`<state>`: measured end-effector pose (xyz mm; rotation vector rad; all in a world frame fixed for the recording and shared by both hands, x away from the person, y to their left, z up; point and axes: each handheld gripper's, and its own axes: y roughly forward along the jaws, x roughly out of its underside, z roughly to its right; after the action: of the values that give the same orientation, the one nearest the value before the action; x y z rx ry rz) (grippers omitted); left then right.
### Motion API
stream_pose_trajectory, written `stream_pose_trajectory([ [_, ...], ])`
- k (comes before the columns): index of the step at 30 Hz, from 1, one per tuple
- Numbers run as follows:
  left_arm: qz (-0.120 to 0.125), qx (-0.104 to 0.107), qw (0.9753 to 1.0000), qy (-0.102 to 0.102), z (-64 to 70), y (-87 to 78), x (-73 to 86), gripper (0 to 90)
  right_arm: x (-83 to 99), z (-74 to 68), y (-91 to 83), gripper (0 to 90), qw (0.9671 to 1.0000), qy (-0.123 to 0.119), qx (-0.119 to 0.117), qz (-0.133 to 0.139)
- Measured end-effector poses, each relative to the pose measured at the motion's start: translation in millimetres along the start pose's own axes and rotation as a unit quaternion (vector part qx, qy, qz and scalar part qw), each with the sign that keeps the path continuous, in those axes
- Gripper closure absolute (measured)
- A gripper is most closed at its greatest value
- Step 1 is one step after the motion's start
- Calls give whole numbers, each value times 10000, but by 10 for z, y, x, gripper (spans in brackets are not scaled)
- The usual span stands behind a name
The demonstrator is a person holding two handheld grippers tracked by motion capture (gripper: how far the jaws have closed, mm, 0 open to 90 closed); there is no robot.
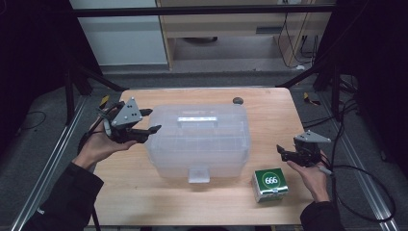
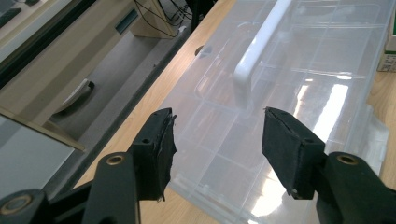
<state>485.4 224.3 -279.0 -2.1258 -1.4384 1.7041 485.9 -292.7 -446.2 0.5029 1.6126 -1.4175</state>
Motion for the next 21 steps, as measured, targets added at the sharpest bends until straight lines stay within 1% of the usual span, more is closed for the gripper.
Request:
stream_pose_trajectory([
  [4, -20, 104, 9999, 83, 8, 37, -50, 435, -1, -1, 1, 272, 10000, -5, -5, -9],
  [8, -87, 140, 9996, 230, 28, 83, -93, 436, 0, -4, 2, 272, 10000, 0, -9, -28],
  [9, -77, 166, 9996, 205, 35, 93, -102, 436, 0, -4, 2, 273, 10000, 2, -12, -29],
  [12, -102, 210, 9993, 283, 45, 127, -139, 439, -3, -5, 2, 276, 10000, -14, -22, -15],
  [17, -154, 231, 9988, 396, 64, 184, -191, 452, -4, -11, -1, 280, 10000, 4, -44, -38],
  [21, -198, 250, 9983, 478, 86, 232, -233, 460, -2, -8, 7, 284, 10000, -46, -31, -57],
])
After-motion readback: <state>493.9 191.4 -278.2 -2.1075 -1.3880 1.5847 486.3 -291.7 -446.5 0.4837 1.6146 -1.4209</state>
